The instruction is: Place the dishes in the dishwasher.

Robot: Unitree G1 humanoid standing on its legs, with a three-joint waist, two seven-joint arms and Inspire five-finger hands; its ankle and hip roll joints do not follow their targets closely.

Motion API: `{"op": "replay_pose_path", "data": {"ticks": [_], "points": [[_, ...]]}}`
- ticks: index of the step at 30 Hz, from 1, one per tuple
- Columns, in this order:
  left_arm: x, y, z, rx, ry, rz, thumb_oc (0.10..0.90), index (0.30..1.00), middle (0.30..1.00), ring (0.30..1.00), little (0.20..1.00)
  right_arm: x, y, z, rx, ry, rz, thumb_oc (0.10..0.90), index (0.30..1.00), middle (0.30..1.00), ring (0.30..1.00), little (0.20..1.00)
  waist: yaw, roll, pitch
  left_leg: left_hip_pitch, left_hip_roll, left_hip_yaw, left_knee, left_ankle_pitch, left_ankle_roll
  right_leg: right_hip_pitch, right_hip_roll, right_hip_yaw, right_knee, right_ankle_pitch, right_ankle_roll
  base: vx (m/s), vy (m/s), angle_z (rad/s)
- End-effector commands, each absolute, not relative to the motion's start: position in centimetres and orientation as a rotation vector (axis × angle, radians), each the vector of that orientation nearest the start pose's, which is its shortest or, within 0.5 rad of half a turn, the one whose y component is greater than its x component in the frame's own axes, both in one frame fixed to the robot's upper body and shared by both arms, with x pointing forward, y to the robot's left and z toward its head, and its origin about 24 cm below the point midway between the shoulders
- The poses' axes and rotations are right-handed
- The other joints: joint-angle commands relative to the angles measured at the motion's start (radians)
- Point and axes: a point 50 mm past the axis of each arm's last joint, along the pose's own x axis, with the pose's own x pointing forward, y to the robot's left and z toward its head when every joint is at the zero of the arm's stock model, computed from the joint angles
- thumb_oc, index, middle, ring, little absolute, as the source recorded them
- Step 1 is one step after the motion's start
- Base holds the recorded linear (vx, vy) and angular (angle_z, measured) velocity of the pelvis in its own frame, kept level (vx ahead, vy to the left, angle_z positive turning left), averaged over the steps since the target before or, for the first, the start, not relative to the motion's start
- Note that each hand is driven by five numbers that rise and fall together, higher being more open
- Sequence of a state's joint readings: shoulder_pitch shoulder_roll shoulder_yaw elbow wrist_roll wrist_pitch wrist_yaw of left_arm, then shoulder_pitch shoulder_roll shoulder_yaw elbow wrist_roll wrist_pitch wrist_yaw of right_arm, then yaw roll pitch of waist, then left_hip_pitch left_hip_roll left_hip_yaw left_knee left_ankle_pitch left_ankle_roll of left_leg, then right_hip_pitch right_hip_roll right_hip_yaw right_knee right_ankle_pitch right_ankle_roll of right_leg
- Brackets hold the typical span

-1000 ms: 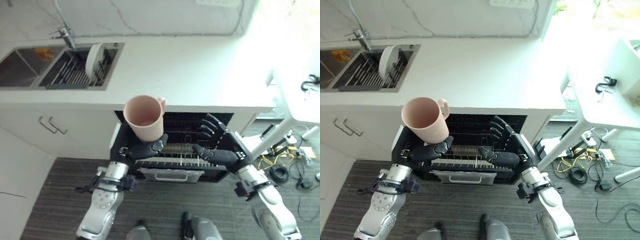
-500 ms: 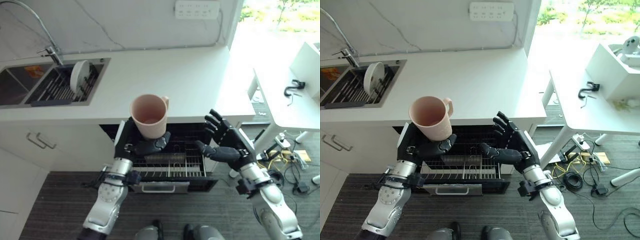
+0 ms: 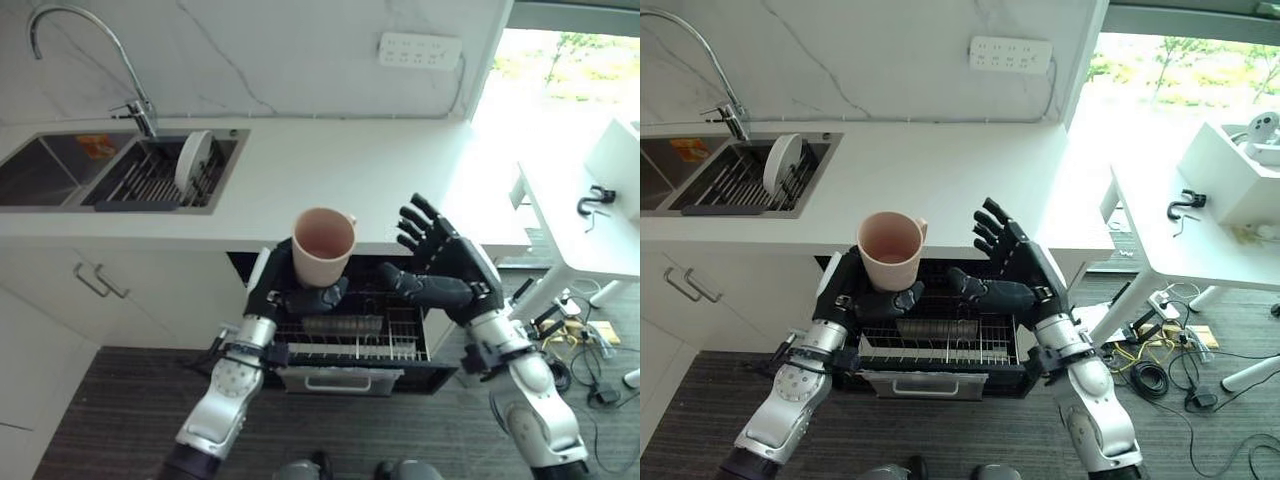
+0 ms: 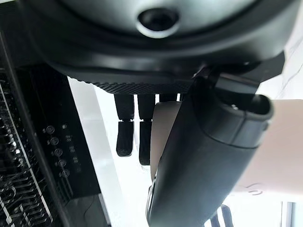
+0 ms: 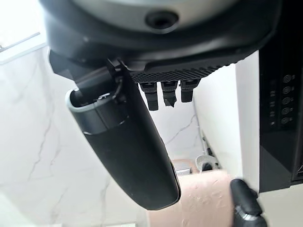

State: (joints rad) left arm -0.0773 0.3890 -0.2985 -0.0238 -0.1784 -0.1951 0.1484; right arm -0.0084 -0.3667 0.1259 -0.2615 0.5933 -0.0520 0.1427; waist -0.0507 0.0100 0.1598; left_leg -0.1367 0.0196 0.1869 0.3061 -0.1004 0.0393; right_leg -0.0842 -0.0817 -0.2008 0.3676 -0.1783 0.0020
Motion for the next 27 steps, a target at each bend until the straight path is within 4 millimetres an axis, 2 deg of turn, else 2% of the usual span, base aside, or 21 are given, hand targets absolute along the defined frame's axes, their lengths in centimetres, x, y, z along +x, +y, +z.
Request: {"op": "replay_pose_path", "data": {"ticks": [1, 13, 27], "points": [[26.9, 13.3, 11.8, 0.179, -0.458, -0.229, 0.4, 0.3, 0.3, 0.3, 0.3, 24.5, -15.2, 16.3, 0.291, -0.55, 0.42, 0.8, 0.9, 0.9, 0.9, 0.9, -0.003, -0.006, -0.063, 0.076, 0.039, -0.007, -0.006, -0.161, -0.037, 0.019, -0.045, 0.043, -0.068, -0.013, 0.118, 0.0, 0.0, 0.0], [27.0, 11.3, 11.6, 0.162, -0.438, -0.306, 0.4, 0.3, 0.3, 0.3, 0.3, 24.8, -13.4, 16.0, 0.268, -0.51, 0.466, 0.8, 0.9, 0.9, 0.9, 0.9, -0.005, -0.009, -0.07, 0.091, 0.041, -0.002, -0.006, -0.168, -0.033, 0.029, -0.035, 0.056, -0.068, -0.017, 0.117, 0.0, 0.0, 0.0], [27.5, 11.3, 10.9, 0.161, -0.379, -0.303, 0.4, 0.3, 0.3, 0.3, 0.3, 24.4, -11.8, 15.7, 0.27, -0.46, 0.605, 0.8, 0.9, 0.9, 0.9, 0.9, -0.005, -0.011, -0.08, 0.097, 0.047, 0.002, -0.006, -0.165, -0.04, 0.039, -0.022, 0.06, -0.068, -0.027, 0.109, 0.0, -0.002, -0.01]]}}
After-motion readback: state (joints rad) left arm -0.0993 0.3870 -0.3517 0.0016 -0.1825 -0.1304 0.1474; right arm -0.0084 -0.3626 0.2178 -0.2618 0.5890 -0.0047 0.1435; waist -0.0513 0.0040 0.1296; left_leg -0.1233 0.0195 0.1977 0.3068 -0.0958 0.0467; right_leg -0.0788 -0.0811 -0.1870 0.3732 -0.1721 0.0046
